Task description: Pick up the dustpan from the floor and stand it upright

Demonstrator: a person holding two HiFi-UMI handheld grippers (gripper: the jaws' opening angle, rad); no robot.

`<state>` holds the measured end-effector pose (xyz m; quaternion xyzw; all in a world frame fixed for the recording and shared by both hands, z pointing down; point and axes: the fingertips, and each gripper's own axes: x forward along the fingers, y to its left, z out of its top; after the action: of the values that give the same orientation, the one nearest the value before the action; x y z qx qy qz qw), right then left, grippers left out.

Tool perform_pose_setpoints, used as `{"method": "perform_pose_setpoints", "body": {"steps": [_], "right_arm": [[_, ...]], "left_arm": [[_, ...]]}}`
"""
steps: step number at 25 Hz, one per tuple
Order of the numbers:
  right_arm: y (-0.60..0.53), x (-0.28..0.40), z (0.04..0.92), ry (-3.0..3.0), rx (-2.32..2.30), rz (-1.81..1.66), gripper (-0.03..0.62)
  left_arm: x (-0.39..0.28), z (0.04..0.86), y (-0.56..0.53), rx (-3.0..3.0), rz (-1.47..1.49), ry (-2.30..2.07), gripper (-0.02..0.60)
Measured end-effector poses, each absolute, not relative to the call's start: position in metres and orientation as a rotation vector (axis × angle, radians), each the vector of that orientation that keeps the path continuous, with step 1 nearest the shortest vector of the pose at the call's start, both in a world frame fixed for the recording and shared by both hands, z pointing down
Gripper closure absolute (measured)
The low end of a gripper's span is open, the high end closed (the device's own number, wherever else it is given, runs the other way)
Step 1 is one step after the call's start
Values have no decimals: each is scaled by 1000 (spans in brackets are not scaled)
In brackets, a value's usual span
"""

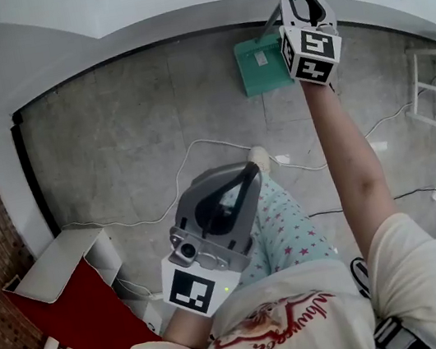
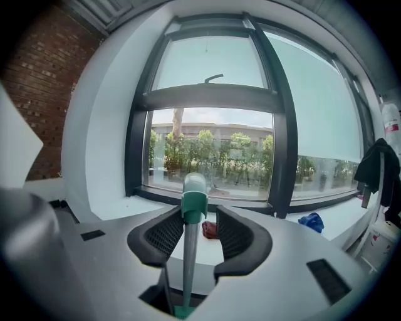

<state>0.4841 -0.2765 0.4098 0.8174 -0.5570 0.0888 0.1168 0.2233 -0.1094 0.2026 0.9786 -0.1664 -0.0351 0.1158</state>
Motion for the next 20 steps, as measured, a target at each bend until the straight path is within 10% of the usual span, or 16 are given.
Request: {"method": "perform_pose_setpoints", "body": {"steps": [20], "right_arm": [[-190, 399, 293, -1899, 2308, 202, 413]], "left_arm": [[234, 168, -99, 2950, -138, -439, 561]]}}
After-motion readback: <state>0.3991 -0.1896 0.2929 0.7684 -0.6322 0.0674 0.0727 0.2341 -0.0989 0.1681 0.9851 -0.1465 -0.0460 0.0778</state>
